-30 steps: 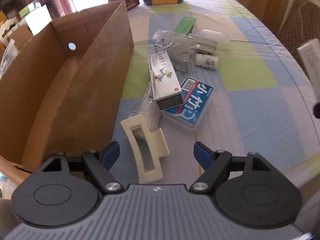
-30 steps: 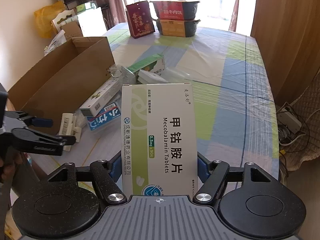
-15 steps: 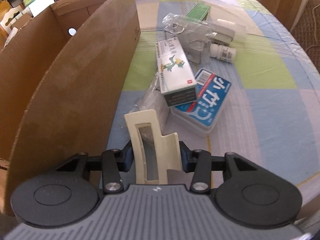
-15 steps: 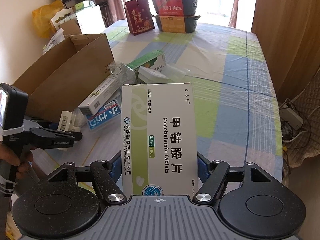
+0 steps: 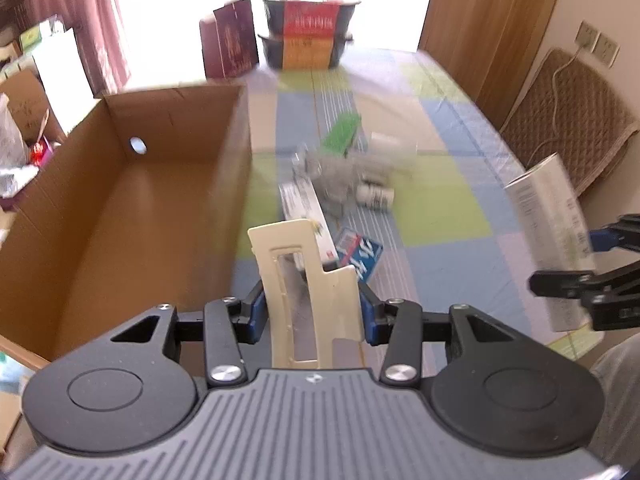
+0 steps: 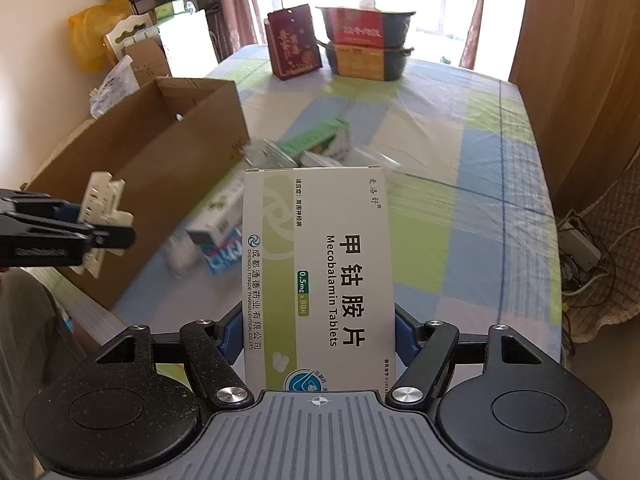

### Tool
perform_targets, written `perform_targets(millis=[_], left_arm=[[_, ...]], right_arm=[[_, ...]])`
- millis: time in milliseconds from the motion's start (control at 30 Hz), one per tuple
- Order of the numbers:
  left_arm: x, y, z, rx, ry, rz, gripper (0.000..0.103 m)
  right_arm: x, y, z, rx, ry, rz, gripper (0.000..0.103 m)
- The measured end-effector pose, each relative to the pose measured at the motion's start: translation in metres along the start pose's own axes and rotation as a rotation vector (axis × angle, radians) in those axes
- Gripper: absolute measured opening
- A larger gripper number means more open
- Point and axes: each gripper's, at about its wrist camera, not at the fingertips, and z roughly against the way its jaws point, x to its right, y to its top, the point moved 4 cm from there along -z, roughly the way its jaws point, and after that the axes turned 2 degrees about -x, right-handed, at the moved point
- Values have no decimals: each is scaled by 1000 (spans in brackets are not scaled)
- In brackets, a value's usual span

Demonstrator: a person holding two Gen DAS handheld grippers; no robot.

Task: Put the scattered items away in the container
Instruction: 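Grasp the cream hair clip with the left gripper while the right gripper holds the box, then carry both items over the cardboard box and open both grippers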

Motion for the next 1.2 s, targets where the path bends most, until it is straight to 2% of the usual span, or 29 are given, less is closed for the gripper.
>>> perform_targets(millis=[100, 300, 433, 600, 833, 1000, 1200], left_arm=[[-20, 9, 21, 24, 9, -21, 40], [-77, 25, 46, 35, 64, -70, 40], [-118, 35, 47, 8, 118, -104, 40], [-154, 42, 32, -46, 111, -138, 40], [-183, 40, 4, -100, 93, -240, 40], [-184, 28, -19, -159, 37, -308, 40], [-187, 13, -39, -218, 2, -336, 40]], right_arm=[[-24, 18, 2, 15, 19, -6, 73], [-97, 65, -5, 65, 127, -21, 73], [-155, 94, -21, 85, 179, 0, 73], [-211, 117, -64, 59, 162, 30, 73], [-234, 117, -119, -2, 100, 15, 73], [-244, 108, -135, -25, 61, 48, 73], [-255, 94, -149, -34, 41, 135, 73]])
